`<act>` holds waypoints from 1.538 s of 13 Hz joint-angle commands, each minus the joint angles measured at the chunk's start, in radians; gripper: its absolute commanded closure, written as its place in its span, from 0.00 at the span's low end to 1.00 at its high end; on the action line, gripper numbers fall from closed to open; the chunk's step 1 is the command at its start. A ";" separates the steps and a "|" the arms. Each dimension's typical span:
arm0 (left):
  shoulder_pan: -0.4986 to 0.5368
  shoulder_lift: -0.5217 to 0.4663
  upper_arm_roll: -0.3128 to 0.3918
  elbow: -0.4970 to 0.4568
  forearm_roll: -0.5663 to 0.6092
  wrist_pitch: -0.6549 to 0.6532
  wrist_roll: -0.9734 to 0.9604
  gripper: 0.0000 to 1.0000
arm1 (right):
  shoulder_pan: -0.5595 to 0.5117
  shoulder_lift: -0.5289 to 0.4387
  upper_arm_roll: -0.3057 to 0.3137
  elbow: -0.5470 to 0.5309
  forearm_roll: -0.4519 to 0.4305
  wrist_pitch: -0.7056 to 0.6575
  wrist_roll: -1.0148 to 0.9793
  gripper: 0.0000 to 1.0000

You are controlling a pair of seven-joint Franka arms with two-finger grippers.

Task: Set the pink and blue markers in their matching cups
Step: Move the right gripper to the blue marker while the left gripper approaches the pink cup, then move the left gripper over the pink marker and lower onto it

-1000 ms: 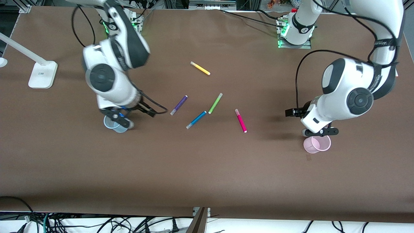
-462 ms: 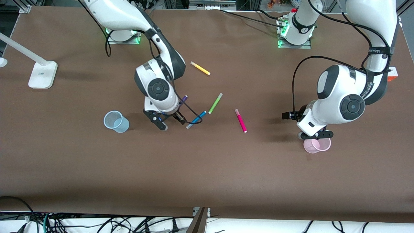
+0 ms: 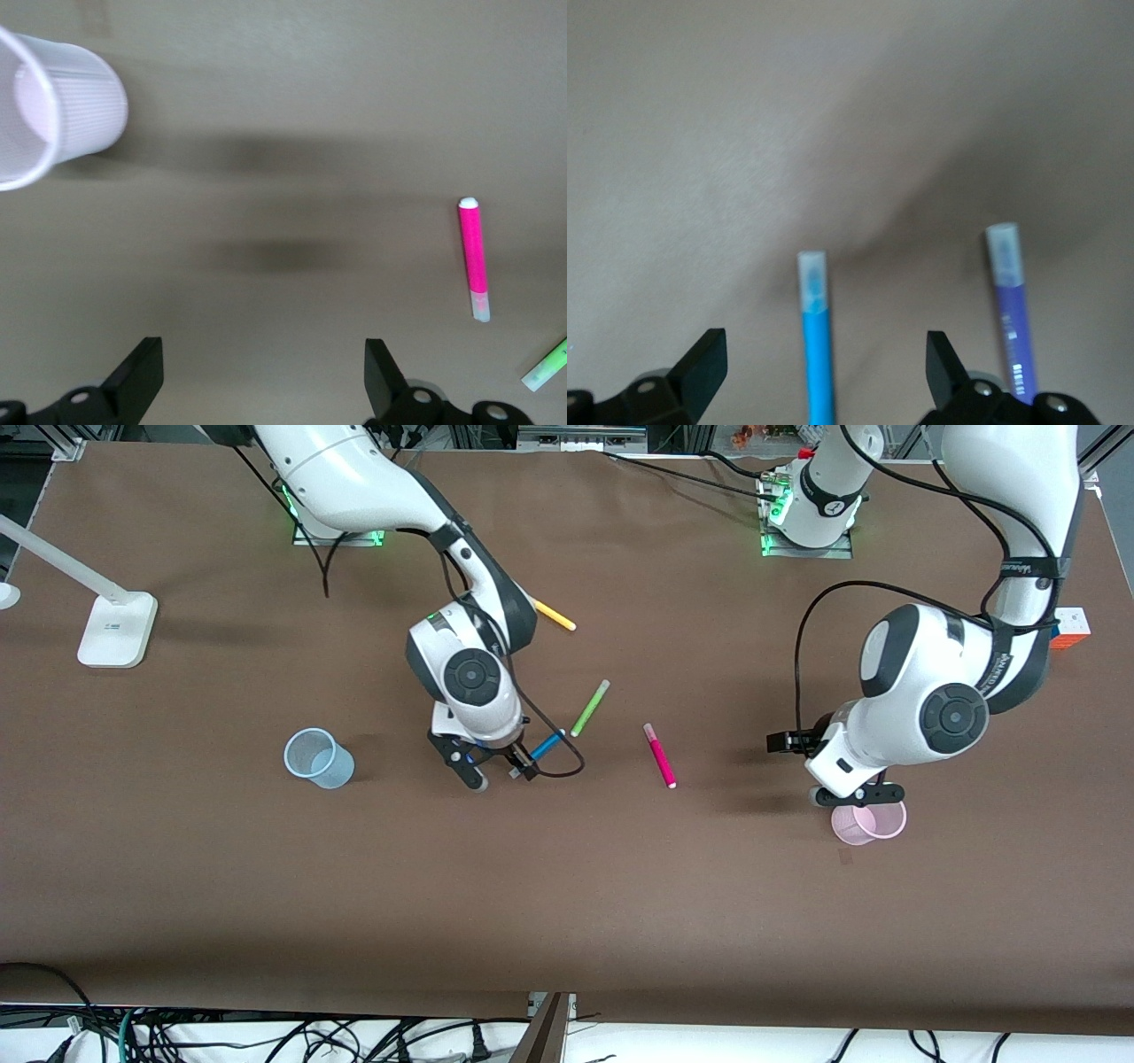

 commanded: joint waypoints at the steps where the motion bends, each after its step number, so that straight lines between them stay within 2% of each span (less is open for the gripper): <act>1: -0.028 0.000 0.000 -0.016 -0.020 0.027 -0.027 0.00 | 0.012 0.062 -0.009 0.076 0.010 -0.004 0.014 0.01; 10: -0.066 0.040 -0.006 -0.022 -0.025 0.061 -0.079 0.00 | 0.013 0.071 -0.012 0.075 0.001 -0.007 0.001 0.01; 12: -0.103 0.058 -0.008 -0.021 -0.031 0.096 -0.137 0.00 | 0.013 0.072 -0.012 0.073 -0.002 -0.009 0.001 0.01; 14: -0.124 0.115 -0.008 -0.022 -0.104 0.154 -0.167 0.00 | 0.013 0.071 -0.012 0.073 -0.002 -0.010 0.000 0.01; 20: -0.230 0.173 -0.009 -0.022 -0.111 0.272 -0.315 0.00 | 0.013 0.071 -0.014 0.073 -0.003 -0.014 -0.009 0.01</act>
